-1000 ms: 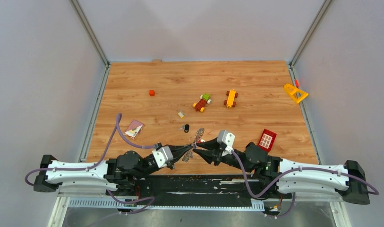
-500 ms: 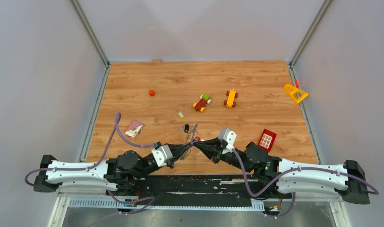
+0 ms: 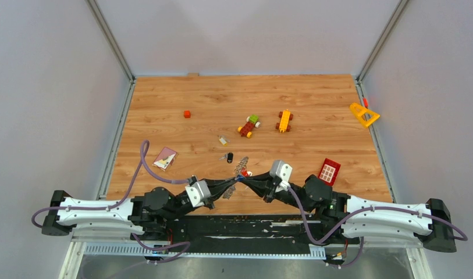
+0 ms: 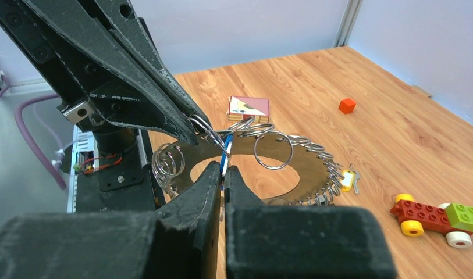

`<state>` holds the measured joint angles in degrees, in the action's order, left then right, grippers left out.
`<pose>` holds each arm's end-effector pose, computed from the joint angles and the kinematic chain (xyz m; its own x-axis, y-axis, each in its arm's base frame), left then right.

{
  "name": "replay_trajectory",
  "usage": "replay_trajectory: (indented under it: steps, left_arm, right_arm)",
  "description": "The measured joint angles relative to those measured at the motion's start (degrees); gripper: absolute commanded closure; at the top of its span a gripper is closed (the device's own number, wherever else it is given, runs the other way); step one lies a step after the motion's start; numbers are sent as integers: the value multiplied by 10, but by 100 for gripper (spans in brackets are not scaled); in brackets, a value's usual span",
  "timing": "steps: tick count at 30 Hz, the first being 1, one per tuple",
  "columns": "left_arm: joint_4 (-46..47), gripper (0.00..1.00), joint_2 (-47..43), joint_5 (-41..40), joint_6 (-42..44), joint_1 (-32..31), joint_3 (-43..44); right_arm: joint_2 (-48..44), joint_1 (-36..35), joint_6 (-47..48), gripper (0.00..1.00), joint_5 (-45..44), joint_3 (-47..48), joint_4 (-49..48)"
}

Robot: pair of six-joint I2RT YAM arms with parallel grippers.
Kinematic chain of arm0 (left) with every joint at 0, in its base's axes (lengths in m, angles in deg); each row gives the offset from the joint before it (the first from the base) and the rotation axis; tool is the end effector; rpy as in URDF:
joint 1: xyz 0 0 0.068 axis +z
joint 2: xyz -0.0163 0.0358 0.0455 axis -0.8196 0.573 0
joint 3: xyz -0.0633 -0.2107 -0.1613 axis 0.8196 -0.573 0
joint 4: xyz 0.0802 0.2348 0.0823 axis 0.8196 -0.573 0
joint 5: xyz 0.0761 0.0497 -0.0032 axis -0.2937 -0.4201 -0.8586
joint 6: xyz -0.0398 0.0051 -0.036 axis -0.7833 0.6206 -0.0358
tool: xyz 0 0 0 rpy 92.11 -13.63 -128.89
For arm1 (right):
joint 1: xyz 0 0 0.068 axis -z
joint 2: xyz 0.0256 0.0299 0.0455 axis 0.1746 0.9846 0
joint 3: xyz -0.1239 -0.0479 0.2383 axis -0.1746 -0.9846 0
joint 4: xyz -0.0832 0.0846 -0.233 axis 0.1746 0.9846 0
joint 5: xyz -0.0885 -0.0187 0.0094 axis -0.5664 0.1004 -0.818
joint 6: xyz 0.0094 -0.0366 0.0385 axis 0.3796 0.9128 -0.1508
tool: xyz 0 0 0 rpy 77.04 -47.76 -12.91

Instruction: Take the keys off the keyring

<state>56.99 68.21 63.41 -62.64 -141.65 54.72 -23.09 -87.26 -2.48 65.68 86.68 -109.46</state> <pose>0.0224 -0.1469 0.2955 0.1724 -0.1392 -0.9751 0.8829 0.4608 0.0903 0.0460 0.1771 0.2839 0.0945 0.0381 -0.9948 -0.9231 0.3776 -0.0732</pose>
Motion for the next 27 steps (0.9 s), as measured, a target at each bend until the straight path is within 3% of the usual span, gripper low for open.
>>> replay_trajectory:
  steps: [18, 23, 27]
  left_arm:
    - [-3, 100, -2, -9, -9, 0, -14]
    - [-3, 100, -2, -11, -9, 0, -16]
    - [0, 100, -6, -20, -9, 0, -16]
  right_arm:
    - [33, 0, 52, 100, 21, 10, 59]
    - [33, -3, 68, 80, 23, 19, 81]
    - [0, -5, 91, 77, 49, 18, 115]
